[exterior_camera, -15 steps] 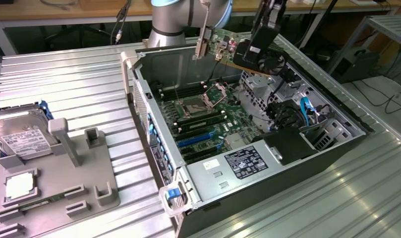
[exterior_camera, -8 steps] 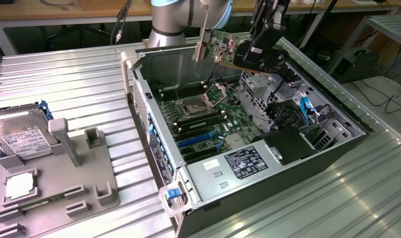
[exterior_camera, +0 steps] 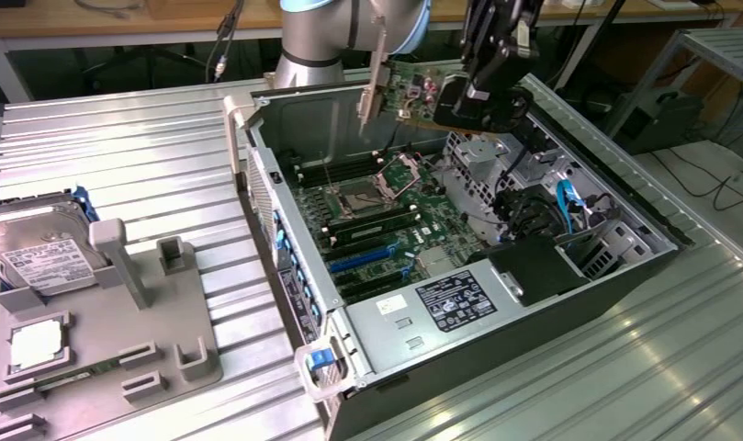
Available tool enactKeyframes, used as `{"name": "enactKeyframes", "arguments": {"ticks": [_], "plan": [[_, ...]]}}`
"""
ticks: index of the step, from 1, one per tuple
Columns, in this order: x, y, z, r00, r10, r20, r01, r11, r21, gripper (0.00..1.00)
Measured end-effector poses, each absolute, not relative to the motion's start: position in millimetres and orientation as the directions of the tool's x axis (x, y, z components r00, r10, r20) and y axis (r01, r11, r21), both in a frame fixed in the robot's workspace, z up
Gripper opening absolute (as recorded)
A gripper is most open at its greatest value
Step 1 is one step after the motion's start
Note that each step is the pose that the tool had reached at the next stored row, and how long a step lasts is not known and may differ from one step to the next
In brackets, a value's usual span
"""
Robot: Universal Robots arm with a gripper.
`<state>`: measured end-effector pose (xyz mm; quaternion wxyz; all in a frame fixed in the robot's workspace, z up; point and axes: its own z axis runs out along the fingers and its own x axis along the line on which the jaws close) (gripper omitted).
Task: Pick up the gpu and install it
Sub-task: 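Insert the gpu into the slot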
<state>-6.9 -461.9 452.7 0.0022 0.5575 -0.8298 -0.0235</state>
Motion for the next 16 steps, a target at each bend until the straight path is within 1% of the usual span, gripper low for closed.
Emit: {"name": "enactKeyframes", "arguments": {"ticks": [7,12,16], "plan": [[-7.0,-462.0,447.8,-0.345,-0.938,-0.032,-0.938,0.345,0.019,0.28],[-7.1,-461.9,446.3,-0.328,-0.943,-0.046,-0.944,0.328,0.02,0.28],[-7.0,-461.9,444.1,-0.279,-0.959,-0.048,-0.96,0.278,0.017,0.28]]}}
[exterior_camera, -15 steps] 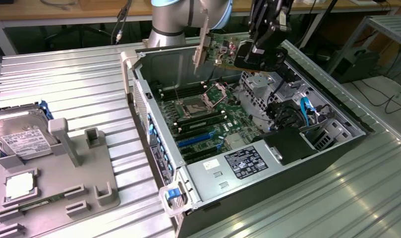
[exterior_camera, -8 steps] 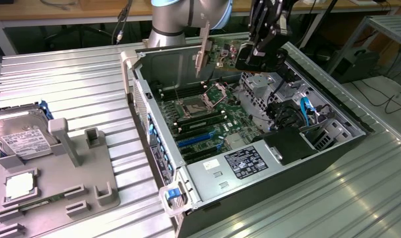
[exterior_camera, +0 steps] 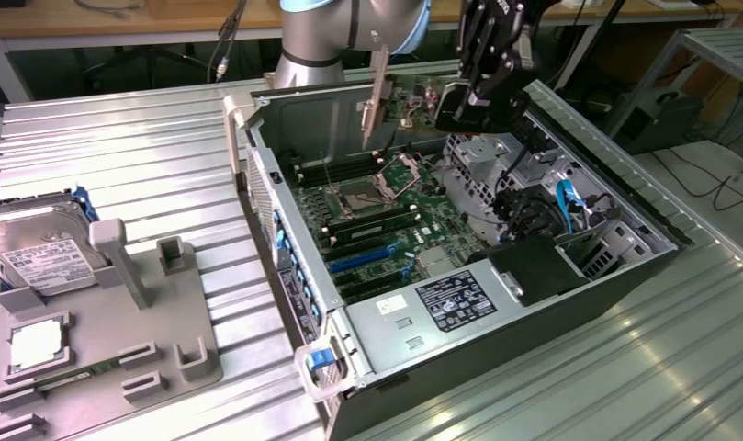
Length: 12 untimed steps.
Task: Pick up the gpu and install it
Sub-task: 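Insert the gpu into the slot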
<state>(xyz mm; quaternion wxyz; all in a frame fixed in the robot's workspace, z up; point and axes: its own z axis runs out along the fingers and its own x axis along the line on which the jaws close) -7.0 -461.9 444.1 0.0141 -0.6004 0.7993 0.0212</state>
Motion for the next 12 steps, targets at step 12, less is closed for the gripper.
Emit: {"name": "enactKeyframes", "arguments": {"ticks": [12], "plan": [[-7.0,-458.3,440.2,-0.149,-0.988,-0.046,-0.989,0.149,0.01,0.28]]}}
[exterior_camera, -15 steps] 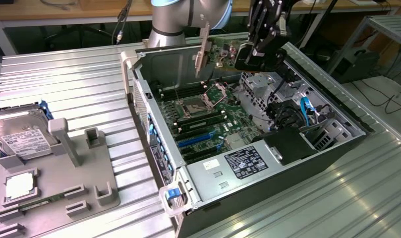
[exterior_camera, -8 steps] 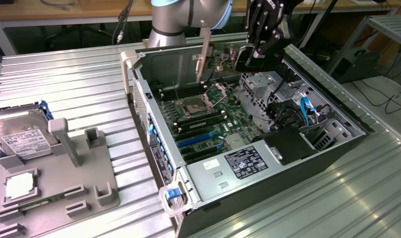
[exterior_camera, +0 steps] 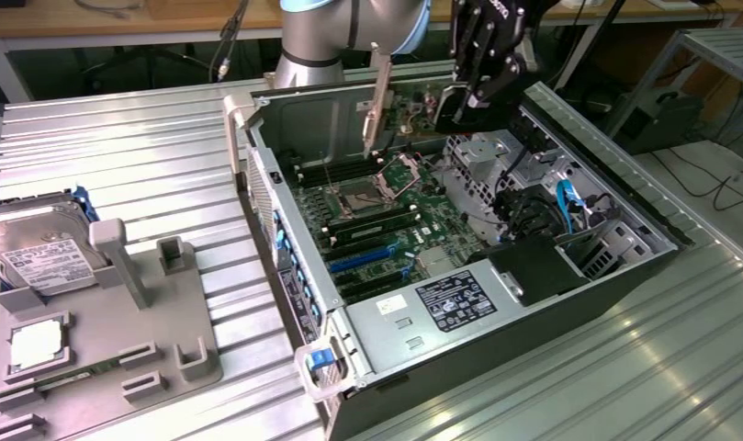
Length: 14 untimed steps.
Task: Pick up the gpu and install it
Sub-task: 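Insert the gpu into the slot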
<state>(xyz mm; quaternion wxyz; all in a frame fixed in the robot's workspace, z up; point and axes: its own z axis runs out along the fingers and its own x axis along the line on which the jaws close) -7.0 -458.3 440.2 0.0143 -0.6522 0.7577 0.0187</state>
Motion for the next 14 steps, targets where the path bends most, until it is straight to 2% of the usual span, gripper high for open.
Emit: {"name": "enactKeyframes", "arguments": {"ticks": [4,7,14], "plan": [[-7.0,-456.1,436.0,-0.067,-0.997,-0.046,-0.998,0.067,0.009,0.28],[-8.1,-450.9,427.5,-0.06,-0.997,-0.048,-0.998,0.061,-0.014,0.28],[-9.4,-450.9,410.4,-0.06,-0.997,-0.048,-0.998,0.061,-0.018,0.28]]}}
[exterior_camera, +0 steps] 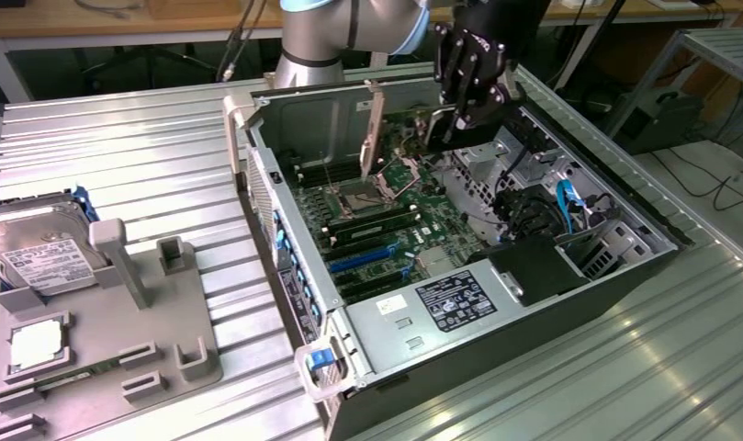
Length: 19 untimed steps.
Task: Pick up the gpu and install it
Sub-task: 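Insert the gpu into the slot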
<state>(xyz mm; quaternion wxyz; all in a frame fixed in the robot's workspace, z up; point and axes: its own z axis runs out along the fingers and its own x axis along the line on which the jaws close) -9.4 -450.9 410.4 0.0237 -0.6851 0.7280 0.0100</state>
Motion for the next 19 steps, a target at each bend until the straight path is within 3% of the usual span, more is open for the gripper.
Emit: {"name": "enactKeyframes", "arguments": {"ticks": [7,19], "plan": [[-13.4,-452.8,371.5,-0.061,-0.997,-0.048,-0.998,0.061,-0.007,0.28],[-19.2,-452.8,360.2,-0.059,-0.997,-0.049,-0.998,0.059,-0.003,0.28]]}}
